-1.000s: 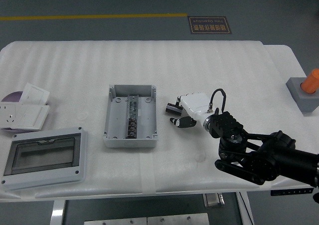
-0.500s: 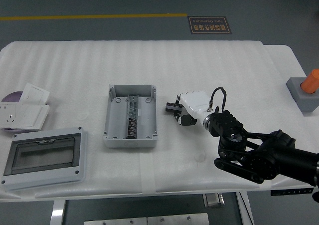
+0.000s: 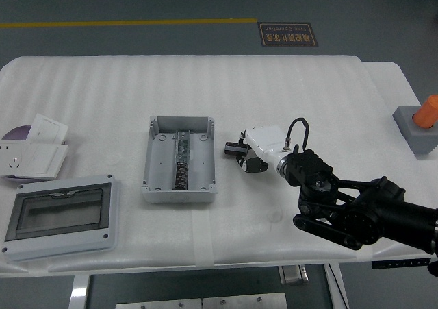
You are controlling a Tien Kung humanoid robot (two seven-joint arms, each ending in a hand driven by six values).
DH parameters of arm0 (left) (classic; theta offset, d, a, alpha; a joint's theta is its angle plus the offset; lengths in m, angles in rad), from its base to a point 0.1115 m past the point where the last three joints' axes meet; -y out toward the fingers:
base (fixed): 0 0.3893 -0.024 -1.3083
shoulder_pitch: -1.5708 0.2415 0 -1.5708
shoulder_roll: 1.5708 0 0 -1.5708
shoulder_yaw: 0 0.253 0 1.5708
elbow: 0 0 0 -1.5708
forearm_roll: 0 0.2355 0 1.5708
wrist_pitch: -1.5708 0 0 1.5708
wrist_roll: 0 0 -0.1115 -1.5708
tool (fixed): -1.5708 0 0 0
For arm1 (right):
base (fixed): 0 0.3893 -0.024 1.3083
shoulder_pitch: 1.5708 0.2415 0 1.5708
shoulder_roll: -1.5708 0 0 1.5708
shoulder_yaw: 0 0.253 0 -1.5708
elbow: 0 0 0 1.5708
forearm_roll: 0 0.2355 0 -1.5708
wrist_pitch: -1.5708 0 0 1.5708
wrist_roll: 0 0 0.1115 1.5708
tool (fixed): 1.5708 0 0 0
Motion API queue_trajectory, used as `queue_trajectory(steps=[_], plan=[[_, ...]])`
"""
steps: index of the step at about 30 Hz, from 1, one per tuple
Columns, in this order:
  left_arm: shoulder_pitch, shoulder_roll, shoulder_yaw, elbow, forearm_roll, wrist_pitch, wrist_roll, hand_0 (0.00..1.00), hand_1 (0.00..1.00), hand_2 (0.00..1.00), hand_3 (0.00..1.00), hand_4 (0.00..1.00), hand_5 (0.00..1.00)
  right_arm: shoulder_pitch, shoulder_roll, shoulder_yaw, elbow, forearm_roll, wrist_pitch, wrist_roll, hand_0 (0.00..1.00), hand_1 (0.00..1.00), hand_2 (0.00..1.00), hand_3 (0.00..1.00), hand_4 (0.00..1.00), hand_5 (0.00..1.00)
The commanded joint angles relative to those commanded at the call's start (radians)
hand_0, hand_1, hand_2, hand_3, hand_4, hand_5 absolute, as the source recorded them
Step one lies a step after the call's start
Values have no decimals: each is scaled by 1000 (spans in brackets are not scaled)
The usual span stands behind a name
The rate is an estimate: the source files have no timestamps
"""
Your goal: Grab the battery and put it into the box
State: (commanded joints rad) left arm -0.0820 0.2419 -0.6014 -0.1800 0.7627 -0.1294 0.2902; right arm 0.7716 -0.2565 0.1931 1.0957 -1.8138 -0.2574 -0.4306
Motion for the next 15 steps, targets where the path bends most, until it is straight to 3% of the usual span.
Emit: queue_trajectory(steps=[4,5,10,11,15], plan=[[-1,0,-5,0,5,-4,5,637,676,584,584,520,625,3,1,3,-2,0,-5,8,344,472,483,632,586,413],[-1,0,-7,0,6,-5,6,634,676,581,583,518,624,4,2,4,-3,0,-7,9,388,566,590,742,803,555],[-1,-1,-12,0,12,-8,10,634,676,581,583,518,624,7,5,5,-5,-3,-12,8,388,566,590,742,803,555],[-1,0,-13,0,12,-9,10,634,676,580,582,517,617,7,5,5,-5,-3,-11,7,441,628,689,907,872,591],[-1,0,-12,0,11,-11,11,634,676,580,582,517,617,8,7,5,-7,-3,-10,6,441,628,689,907,872,591]])
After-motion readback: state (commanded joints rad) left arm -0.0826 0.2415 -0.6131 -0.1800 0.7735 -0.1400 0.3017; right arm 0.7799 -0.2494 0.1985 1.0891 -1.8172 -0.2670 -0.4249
